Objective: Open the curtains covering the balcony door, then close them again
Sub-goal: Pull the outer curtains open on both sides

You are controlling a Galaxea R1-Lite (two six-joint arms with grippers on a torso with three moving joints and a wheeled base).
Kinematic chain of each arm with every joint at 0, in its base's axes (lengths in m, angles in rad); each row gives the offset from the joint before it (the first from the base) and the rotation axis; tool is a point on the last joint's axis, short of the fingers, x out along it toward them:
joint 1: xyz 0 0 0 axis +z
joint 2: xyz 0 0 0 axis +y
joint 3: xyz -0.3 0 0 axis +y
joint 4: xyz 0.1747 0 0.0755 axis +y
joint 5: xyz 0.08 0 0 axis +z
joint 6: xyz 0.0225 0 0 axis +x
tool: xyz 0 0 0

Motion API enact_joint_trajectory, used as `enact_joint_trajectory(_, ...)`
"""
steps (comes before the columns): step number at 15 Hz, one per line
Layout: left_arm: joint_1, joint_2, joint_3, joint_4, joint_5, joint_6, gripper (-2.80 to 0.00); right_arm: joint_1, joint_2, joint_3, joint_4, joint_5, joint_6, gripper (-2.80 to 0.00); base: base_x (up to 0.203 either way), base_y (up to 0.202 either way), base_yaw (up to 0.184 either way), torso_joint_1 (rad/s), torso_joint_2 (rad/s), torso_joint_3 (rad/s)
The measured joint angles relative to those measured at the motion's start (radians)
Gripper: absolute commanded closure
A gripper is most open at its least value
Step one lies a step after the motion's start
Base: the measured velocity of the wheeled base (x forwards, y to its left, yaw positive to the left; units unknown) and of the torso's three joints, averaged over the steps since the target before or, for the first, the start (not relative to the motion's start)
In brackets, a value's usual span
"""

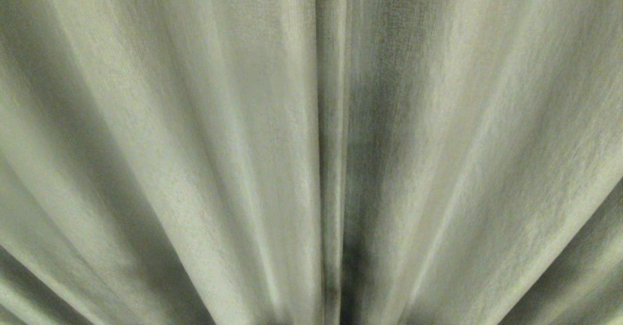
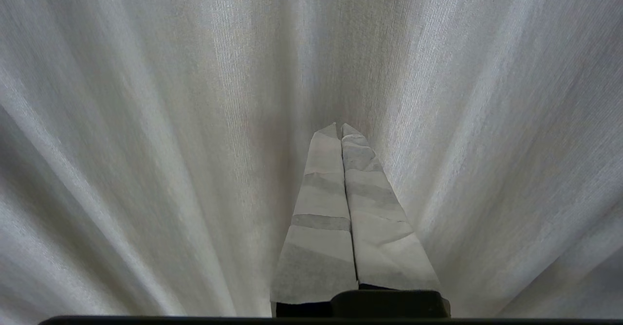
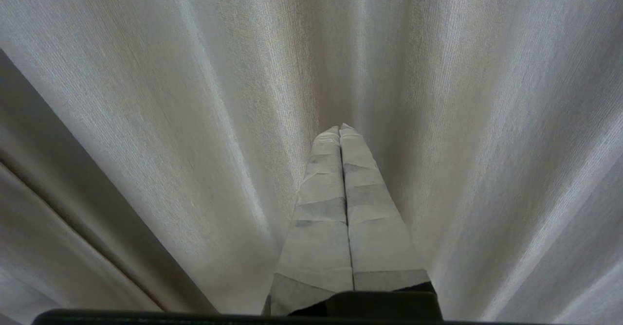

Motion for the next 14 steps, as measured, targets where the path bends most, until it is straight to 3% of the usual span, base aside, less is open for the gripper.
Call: enact_joint_trajectory(14,0.0,0.0,0.0,0.0,0.0,0.0,0.0,0.0,0.0,0.0,0.0,0.0,-0.003,0.0,0.0,0.0,0.0,0.0,0.0,0.0)
